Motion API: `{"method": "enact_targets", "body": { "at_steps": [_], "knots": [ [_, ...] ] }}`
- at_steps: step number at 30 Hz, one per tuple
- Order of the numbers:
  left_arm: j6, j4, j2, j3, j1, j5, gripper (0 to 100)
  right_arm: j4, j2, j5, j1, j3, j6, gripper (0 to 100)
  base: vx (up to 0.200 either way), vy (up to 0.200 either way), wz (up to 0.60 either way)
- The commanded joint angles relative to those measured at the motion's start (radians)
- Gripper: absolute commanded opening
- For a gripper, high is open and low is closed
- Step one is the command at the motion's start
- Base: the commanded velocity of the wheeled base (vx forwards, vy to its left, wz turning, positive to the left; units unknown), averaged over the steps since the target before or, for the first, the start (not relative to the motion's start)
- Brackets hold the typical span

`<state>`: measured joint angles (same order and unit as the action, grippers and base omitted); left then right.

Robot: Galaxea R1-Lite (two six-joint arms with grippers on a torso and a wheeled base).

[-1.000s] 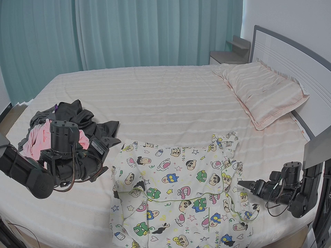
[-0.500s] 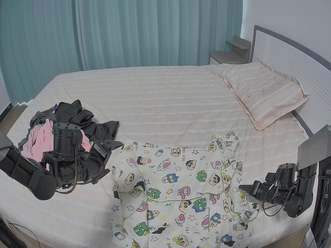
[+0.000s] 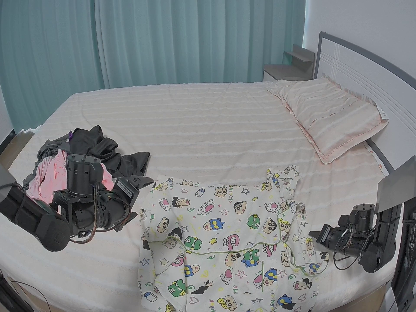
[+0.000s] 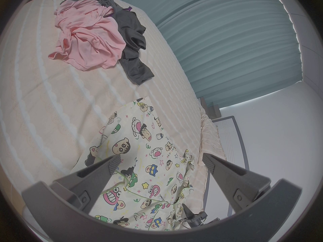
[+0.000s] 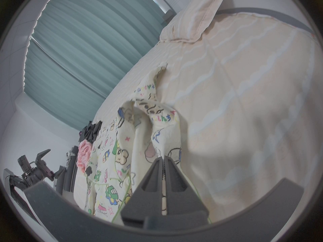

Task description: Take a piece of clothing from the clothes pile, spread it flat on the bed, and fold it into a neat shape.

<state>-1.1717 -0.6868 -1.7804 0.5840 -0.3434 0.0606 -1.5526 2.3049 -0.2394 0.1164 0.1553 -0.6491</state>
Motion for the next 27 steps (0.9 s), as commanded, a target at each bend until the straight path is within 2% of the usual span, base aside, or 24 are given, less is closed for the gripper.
{"method": "enact_targets", "body": {
  "at_steps": [1, 15, 20, 27],
  "knots": [
    [0.000, 0.000, 0.003, 0.000, 0.000, -0.001, 100, -0.014, -0.050, 0.038, -0.023, -0.002, 0.011, 0, 0.000, 0.000, 0.00],
    [0.001, -0.002, 0.004, 0.002, 0.000, -0.021, 100, -0.004, -0.067, 0.049, -0.204, 0.024, 0.131, 0, 0.000, 0.000, 0.00],
    [0.001, -0.002, 0.004, 0.002, 0.000, -0.021, 100, -0.004, -0.053, 0.120, -0.216, 0.023, 0.195, 0, 0.000, 0.000, 0.00],
    [0.001, -0.002, 0.004, 0.002, 0.000, -0.021, 100, 0.008, -0.022, 0.141, -0.236, 0.030, 0.232, 0, 0.000, 0.000, 0.00]
  ]
}}
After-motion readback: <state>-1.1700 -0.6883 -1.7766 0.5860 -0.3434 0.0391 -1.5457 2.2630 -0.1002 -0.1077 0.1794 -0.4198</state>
